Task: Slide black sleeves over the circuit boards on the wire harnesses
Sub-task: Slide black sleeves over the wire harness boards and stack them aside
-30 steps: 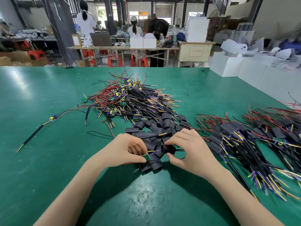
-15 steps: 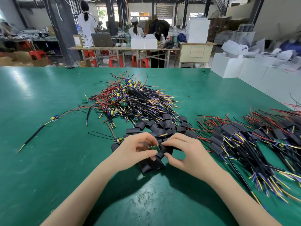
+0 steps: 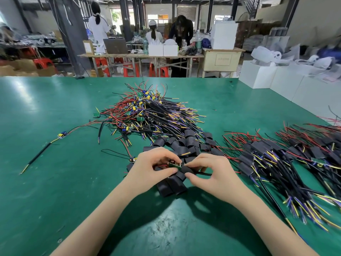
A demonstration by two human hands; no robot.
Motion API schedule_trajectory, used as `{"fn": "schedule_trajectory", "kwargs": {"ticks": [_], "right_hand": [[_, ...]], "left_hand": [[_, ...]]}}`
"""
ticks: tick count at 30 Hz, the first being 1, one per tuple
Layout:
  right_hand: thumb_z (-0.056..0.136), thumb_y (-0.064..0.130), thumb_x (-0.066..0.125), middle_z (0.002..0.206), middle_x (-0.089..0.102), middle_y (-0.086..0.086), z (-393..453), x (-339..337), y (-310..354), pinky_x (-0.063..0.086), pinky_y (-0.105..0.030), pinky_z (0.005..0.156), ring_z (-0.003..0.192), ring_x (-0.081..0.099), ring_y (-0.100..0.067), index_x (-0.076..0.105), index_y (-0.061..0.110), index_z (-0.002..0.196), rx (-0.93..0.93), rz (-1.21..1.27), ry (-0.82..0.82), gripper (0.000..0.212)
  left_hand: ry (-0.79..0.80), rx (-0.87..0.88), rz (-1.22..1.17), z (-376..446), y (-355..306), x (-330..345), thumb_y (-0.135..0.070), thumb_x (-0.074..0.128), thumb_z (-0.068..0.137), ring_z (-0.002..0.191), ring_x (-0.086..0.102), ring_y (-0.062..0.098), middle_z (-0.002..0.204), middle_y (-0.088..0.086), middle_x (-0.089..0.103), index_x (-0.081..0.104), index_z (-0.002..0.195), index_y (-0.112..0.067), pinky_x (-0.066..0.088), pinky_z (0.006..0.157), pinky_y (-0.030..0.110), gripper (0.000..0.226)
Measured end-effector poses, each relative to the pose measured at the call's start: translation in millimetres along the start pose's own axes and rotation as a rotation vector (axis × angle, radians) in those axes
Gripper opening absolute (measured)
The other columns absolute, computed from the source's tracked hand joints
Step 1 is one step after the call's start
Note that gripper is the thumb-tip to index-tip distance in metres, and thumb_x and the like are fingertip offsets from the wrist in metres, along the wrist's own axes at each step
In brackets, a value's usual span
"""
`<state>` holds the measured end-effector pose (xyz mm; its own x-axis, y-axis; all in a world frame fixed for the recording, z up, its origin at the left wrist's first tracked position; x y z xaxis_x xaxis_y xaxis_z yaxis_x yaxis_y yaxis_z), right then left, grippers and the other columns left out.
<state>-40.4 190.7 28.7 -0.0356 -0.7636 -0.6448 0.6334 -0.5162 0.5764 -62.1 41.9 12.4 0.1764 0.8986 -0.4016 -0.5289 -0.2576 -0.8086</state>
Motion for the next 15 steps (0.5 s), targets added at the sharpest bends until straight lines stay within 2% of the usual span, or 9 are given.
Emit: {"fn": "schedule_trajectory", "kwargs": {"ticks": [5, 10, 15], "right_hand": [[0.074, 0.013, 0.079, 0.076, 0.068, 0.011, -0.5, -3.8, -6.6, 0.051, -0.03, 0.065, 0.068, 0.061, -0.01, 0.077, 0.021, 0.086, 0.062, 0.093, -0.033, 0.015], [0.072, 0.01, 0.081, 0.078, 0.07, 0.015, -0.5, -10.0, -7.5, 0.051, -0.021, 0.066, 0.067, 0.064, -0.006, 0.075, 0.032, 0.086, 0.095, 0.17, -0.098, 0.027], [0.075, 0.008, 0.079, 0.076, 0.073, 0.009, -0.9, -6.0, -17.9, 0.049, -0.015, 0.065, 0.064, 0.063, -0.001, 0.078, 0.017, 0.087, 0.182, 0.294, -0.078, 0.015]], "left_hand": [[-0.043, 0.067, 0.049, 0.1, -7.7, -1.1, 0.0, 0.072, 0.076, 0.088, 0.069, 0.016, 0.095, -0.01, 0.067, 0.074, 0.093, -0.018, 0.055, 0.08, 0.029, 0.025], [-0.082, 0.092, 0.039, 0.0, -14.3, -3.7, -0.002, 0.07, 0.075, 0.086, 0.07, 0.018, 0.095, -0.005, 0.068, 0.072, 0.092, -0.025, 0.057, 0.079, 0.041, 0.029], [-0.101, 0.137, 0.058, -0.4, -21.1, -5.0, -0.001, 0.07, 0.074, 0.087, 0.069, 0.018, 0.095, -0.006, 0.068, 0.073, 0.09, -0.021, 0.056, 0.078, 0.042, 0.026]]}}
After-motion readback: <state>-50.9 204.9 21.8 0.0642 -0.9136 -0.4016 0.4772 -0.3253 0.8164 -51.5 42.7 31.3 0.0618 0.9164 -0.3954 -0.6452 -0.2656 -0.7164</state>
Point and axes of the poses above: each hand's wrist, its own z-axis towards the middle knuckle, its own x-axis out of the palm, y = z × x, the point moved 9 cm from there along z, towards the middle knuckle
